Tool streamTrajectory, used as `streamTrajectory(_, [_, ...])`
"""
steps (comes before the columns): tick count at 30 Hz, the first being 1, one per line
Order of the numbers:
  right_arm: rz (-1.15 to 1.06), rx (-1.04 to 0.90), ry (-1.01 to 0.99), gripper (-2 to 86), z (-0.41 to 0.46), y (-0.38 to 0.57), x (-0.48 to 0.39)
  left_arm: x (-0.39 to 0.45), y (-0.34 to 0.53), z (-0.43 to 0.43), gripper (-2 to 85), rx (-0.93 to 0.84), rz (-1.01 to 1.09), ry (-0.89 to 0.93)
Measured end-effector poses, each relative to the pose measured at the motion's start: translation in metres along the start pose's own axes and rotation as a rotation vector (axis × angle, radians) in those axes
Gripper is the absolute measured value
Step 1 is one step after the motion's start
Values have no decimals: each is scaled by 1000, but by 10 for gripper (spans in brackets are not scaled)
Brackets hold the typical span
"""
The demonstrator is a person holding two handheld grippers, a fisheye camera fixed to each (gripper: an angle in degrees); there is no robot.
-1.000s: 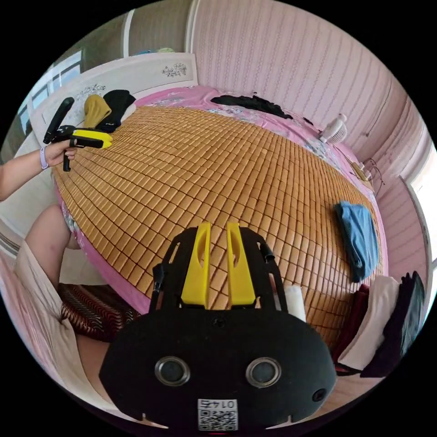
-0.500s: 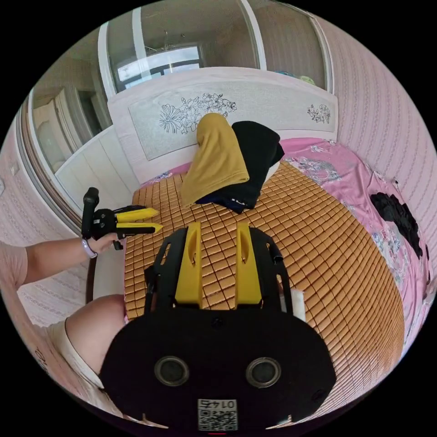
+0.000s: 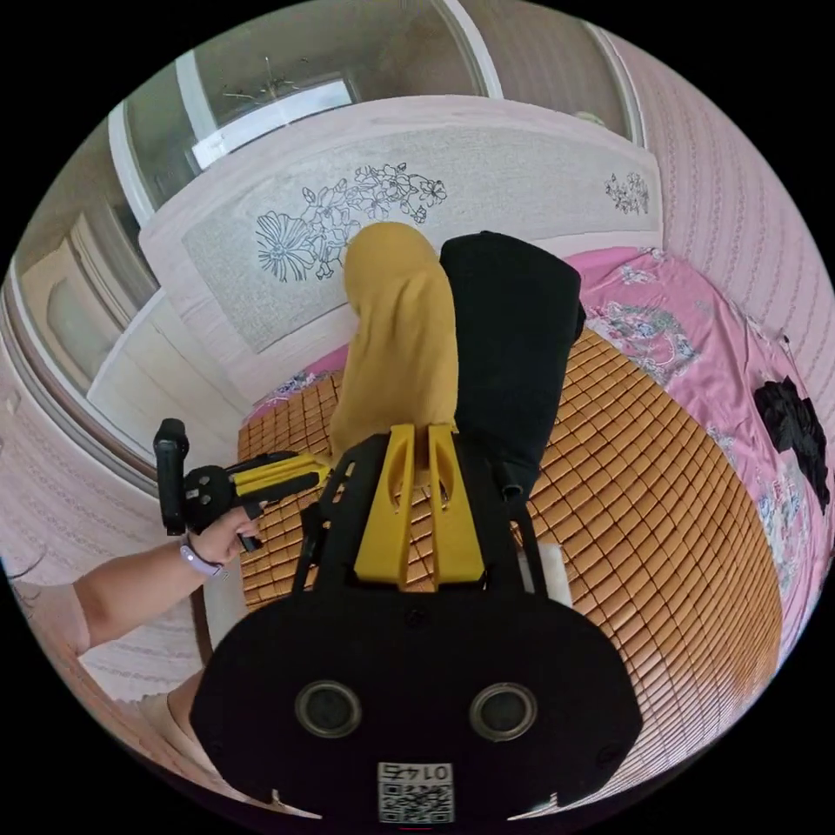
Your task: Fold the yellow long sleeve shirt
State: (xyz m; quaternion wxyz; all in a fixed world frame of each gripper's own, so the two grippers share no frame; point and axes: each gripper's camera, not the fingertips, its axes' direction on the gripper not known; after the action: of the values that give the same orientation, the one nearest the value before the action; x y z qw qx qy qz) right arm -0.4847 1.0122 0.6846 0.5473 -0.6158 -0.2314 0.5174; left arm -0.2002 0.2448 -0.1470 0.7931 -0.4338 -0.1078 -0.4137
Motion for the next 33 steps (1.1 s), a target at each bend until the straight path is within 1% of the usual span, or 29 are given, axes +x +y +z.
streamTrajectory(1, [0,40,-72,22,-25,4,-5,-3,1,-14,0,17,10,1])
streamTrajectory(2, [-11,78,-118,19,-52,13,-15,-7,5,-49,-3,76,41,17])
streamTrajectory(3, [-28,94,-129,19,-65,19,-22,-10,11,-91,-5,159,75,43])
streamTrajectory(4, [-56,132,-142,18,-93,38,-37,-10,16,-114,-5,201,93,53])
streamTrajectory(6, [-35,169,-172,19,-127,83,-54,-7,48,-202,-6,325,136,134])
streamTrajectory(7, [7,172,-198,21,-144,122,-63,-4,58,-220,-7,341,148,175])
streamTrajectory(8, [73,158,-218,25,-153,168,-69,4,82,-248,-7,347,169,255])
streamTrajectory(9, [114,141,-225,26,-154,193,-71,14,108,-266,-7,316,173,323])
streamTrajectory(10, [204,84,-218,34,-149,244,-76,20,122,-270,-7,291,172,351])
streamTrajectory(11, [270,2,-178,43,-141,293,-82,34,151,-273,-6,228,172,383])
streamTrajectory(12, [295,-40,-151,49,-138,316,-86,48,177,-270,-6,151,179,385])
streamTrajectory(13, [336,-98,-96,59,-138,353,-95,55,189,-267,-6,112,184,369])
streamTrajectory(14, [359,-113,-50,65,-143,378,-107,65,210,-265,-6,53,178,326])
streamTrajectory(16, [304,-74,-22,93,-157,394,-132,72,229,-270,-6,16,155,334])
streamTrajectory(18, [186,-19,5,135,-167,388,-162,74,234,-290,-5,51,134,386])
streamTrajectory(20, [-7,4,45,173,-169,361,-202,76,229,-305,-4,72,134,404])
streamTrajectory(23, [-139,45,85,191,-165,319,-240,89,214,-332,-3,109,200,417])
streamTrajectory(25, [-178,78,79,187,-162,297,-253,100,205,-349,1,129,249,423])
streamTrajectory(27, [-178,71,72,165,-159,279,-255,110,197,-363,10,156,292,399])
streamTrajectory(28, [-177,46,57,123,-157,269,-251,110,196,-365,16,161,292,388])
streamTrajectory(29, [-144,23,21,81,-159,261,-242,109,194,-367,26,155,277,367])
streamTrajectory(30, [-120,13,-13,60,-160,257,-235,105,193,-369,34,147,245,341])
streamTrajectory(31, [-68,-2,-89,35,-166,250,-221,101,194,-371,38,146,225,334])
streamTrajectory(33, [-10,12,-152,25,-180,246,-201,85,207,-388,42,205,165,312])
